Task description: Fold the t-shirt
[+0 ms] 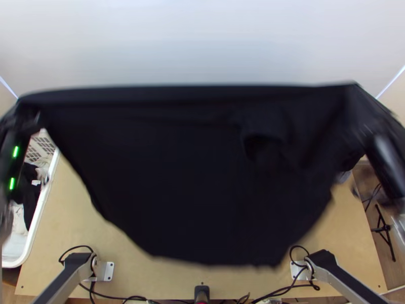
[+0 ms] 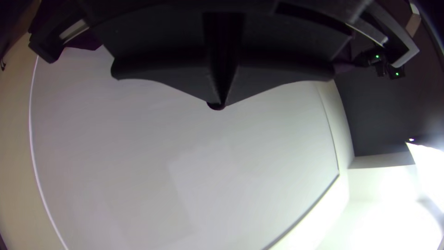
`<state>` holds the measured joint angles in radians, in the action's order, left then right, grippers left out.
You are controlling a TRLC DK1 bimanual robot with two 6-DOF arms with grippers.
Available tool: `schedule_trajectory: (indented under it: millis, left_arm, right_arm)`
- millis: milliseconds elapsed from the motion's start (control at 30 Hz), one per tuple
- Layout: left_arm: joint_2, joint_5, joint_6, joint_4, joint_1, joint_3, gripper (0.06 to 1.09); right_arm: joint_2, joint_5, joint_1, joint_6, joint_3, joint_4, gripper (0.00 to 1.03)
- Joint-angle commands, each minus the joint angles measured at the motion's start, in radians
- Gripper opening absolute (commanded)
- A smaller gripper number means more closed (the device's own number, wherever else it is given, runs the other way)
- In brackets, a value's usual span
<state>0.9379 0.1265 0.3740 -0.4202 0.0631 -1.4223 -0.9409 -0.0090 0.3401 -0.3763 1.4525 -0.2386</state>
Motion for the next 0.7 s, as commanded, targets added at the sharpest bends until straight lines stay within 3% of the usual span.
schedule_trajectory:
  millis: [0,200,667]
  left_arm:
    - [0.519,-0.013,-0.006,-0.126,0.018,-0.323,0.09]
    - [0.639,-0.027,0.005,-0.068,0.026,-0.343,0.09]
    - [0.421,-0.050,0.055,-0.086,0.044,-0.518,0.09]
  right_arm:
    - [-0.409,-0.029,-0.066,-0.027,0.091,0.041,0.03]
    - [-0.484,-0.042,-0.128,-0.079,0.057,0.087,0.03]
    - [-0.036,-0.129,-0.099,-0.076,0.137,0.099,0.03]
